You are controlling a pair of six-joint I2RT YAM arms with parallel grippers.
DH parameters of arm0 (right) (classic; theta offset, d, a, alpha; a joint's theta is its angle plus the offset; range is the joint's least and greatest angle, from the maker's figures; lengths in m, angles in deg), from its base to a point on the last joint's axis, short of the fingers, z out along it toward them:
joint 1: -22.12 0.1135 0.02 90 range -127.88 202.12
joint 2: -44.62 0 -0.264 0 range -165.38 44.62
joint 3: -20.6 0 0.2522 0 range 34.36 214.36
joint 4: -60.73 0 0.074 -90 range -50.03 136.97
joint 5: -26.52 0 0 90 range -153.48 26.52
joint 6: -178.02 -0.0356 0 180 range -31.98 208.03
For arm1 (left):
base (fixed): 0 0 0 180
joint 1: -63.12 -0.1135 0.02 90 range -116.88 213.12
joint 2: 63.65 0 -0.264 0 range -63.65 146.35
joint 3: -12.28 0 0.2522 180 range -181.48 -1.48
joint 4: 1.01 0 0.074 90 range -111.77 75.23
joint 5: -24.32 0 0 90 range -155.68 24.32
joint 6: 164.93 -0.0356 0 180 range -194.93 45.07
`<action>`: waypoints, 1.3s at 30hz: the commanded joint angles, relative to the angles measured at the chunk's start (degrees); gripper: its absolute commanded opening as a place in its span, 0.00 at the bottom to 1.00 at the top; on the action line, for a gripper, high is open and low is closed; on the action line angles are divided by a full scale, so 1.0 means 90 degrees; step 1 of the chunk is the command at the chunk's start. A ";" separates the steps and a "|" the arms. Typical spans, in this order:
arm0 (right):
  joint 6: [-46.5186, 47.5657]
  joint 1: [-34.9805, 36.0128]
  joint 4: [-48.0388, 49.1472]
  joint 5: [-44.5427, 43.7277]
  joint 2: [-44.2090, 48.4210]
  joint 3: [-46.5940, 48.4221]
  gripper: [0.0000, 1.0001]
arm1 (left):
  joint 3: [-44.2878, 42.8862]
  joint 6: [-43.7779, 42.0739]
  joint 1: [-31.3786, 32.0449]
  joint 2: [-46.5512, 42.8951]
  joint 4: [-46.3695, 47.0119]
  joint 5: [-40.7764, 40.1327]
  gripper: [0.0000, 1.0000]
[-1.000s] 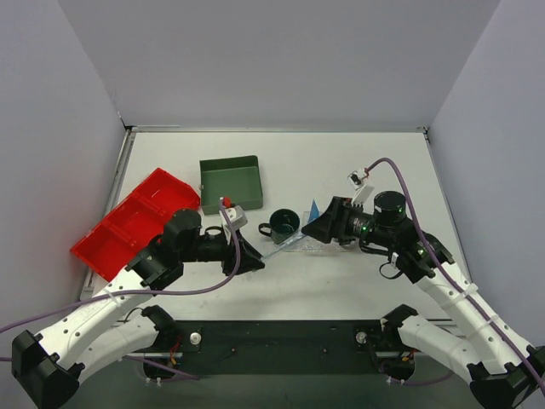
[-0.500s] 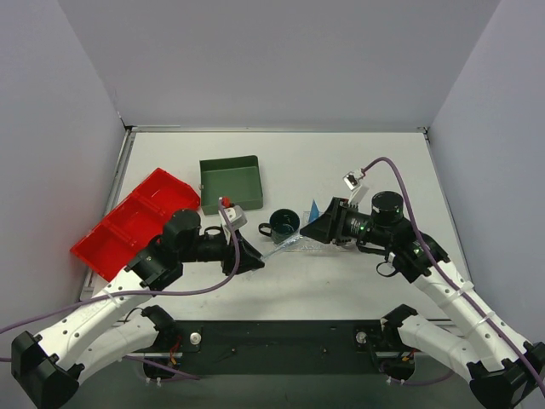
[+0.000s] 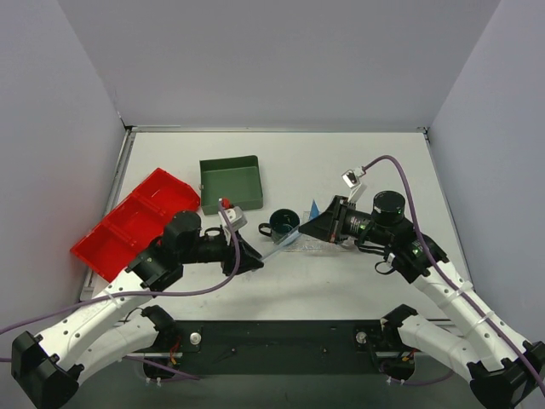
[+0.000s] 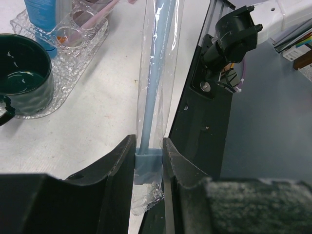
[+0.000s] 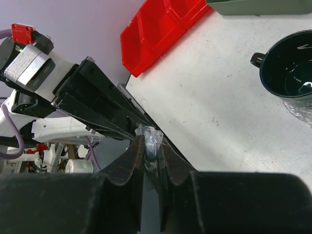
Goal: Prepare toiletry sets of a toothbrush and toothpaste on the tray
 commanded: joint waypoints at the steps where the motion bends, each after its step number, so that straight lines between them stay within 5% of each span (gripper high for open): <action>1: 0.0090 -0.0027 0.0362 -0.0165 0.0040 -0.0101 0.00 | -0.0182 0.0048 0.0018 -0.0195 0.0169 -0.0456 0.05; 5: -0.0036 -0.0066 0.0596 -0.0419 0.0206 -0.0179 0.00 | -0.0173 0.0252 -0.0031 -0.0331 0.0285 -0.0907 0.42; 6: -0.0065 -0.0085 0.0655 -0.0458 0.0245 -0.0199 0.00 | -0.0134 0.0437 -0.0050 -0.0361 0.0354 -0.0946 0.58; 11: -0.0222 -0.0163 0.0957 -0.0653 0.0577 -0.0335 0.00 | 0.0197 0.1101 -0.0080 -0.0614 0.1239 -0.1248 0.90; 24: -0.0749 -0.0466 0.1972 -0.0635 0.1164 -0.0677 0.00 | 0.1165 0.3767 -0.0119 -0.1484 0.3069 -0.2548 0.96; 39: -0.1628 -0.0671 0.3184 -0.0117 0.1193 -0.0970 0.00 | 0.1458 0.5135 -0.0138 -0.0919 0.4260 -0.1680 0.86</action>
